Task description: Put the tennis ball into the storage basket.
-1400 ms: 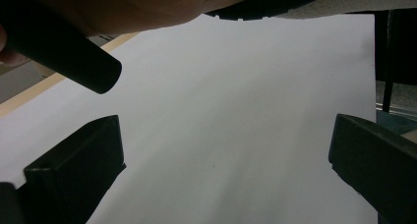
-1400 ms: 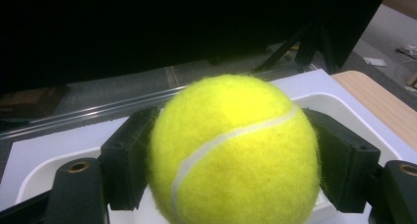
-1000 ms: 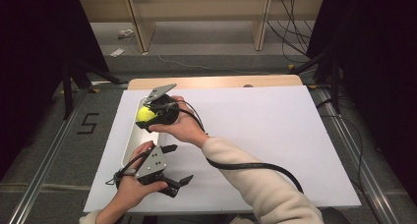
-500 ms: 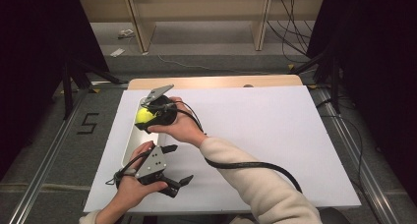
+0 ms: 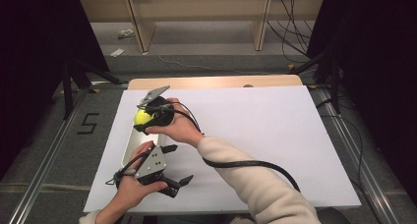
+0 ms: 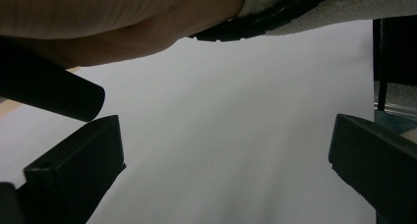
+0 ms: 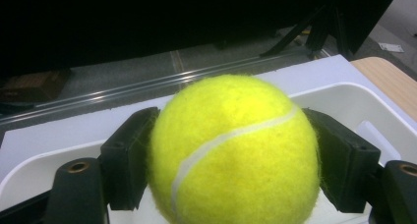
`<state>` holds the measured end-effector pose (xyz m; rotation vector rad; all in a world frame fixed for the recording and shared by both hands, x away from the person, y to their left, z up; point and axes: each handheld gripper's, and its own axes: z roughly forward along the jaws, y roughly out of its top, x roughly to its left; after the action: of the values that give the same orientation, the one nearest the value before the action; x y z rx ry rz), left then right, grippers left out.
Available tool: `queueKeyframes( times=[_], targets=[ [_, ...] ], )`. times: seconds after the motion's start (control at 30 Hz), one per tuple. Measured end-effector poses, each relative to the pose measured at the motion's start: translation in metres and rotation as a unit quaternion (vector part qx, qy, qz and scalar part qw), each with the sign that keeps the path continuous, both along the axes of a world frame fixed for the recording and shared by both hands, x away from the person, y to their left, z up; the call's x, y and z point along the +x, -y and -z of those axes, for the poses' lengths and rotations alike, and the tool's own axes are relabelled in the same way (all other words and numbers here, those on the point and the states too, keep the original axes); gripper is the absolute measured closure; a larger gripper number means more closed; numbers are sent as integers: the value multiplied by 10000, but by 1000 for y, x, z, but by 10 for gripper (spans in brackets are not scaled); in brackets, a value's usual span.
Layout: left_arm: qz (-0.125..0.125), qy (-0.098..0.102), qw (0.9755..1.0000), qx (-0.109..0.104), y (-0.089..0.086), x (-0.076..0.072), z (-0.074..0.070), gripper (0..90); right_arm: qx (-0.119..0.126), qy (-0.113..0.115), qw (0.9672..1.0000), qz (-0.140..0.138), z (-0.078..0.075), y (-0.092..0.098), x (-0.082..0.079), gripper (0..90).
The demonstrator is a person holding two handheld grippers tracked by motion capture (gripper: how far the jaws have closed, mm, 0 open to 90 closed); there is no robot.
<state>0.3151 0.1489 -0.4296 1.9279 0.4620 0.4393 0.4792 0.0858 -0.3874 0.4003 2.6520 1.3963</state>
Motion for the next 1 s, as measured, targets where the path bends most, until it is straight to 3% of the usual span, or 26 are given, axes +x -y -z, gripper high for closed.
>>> queueKeyframes(
  times=[1.0],
  targets=[
    [40,-7,10000,27,1,0,1,0,-304,-185,9993,-147,12,-12,3,261]
  ],
)
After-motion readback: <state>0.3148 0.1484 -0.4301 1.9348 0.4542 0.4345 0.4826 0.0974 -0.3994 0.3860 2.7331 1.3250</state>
